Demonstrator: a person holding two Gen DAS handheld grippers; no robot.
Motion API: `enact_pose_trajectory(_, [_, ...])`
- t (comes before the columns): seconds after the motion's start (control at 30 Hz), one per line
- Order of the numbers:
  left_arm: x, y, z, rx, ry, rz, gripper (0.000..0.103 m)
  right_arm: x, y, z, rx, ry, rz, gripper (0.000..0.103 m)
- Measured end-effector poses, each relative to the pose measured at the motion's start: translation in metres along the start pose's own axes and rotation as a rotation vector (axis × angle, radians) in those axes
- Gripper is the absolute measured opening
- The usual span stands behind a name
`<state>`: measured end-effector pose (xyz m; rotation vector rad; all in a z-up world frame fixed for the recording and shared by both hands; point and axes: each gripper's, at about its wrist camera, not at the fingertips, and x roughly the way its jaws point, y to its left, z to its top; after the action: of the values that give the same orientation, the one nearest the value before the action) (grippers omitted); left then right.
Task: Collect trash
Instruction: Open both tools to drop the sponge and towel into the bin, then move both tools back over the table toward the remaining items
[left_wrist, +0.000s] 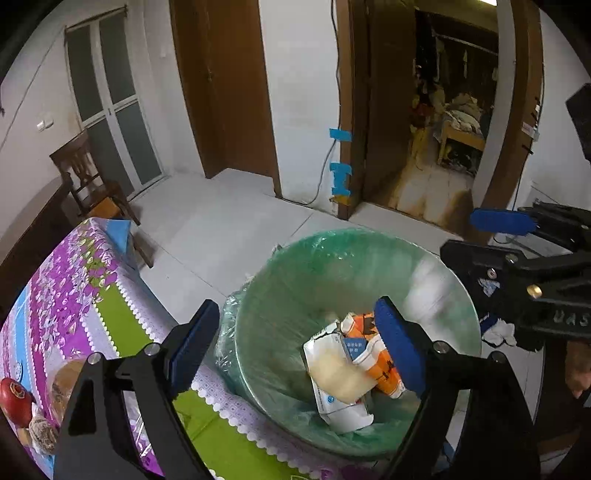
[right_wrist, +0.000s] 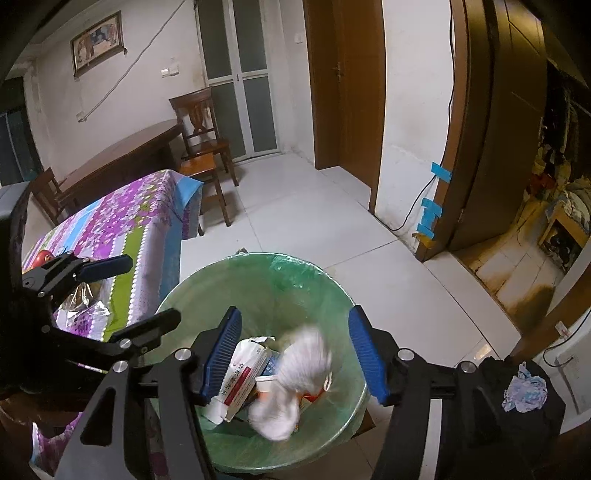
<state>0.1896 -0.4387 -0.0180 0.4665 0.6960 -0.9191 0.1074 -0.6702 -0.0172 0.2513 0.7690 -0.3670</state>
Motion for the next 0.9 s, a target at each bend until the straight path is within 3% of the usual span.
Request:
enact_pose_trajectory(0.5, [-0.017,-0.006,-0.014,0.034,-0.031,0.086,0.082,0.000,0.009,-0.015,-0.006,-0.015,-0.005,0.061])
enact_pose_trajectory(0.67, [-0.033,-0.004,-0.023,0.020,-0.070,0.127,0.085,-0.015,0.016,-0.020,0.018,-0.093,-0.013,0.062])
enact_pose_trajectory(0.9, [-0.074,0.022,-0.048,-0.099,-0.191,0.270,0.089,-0.043,0.042,-0.039,0.023,-0.268,-0.058,0.075])
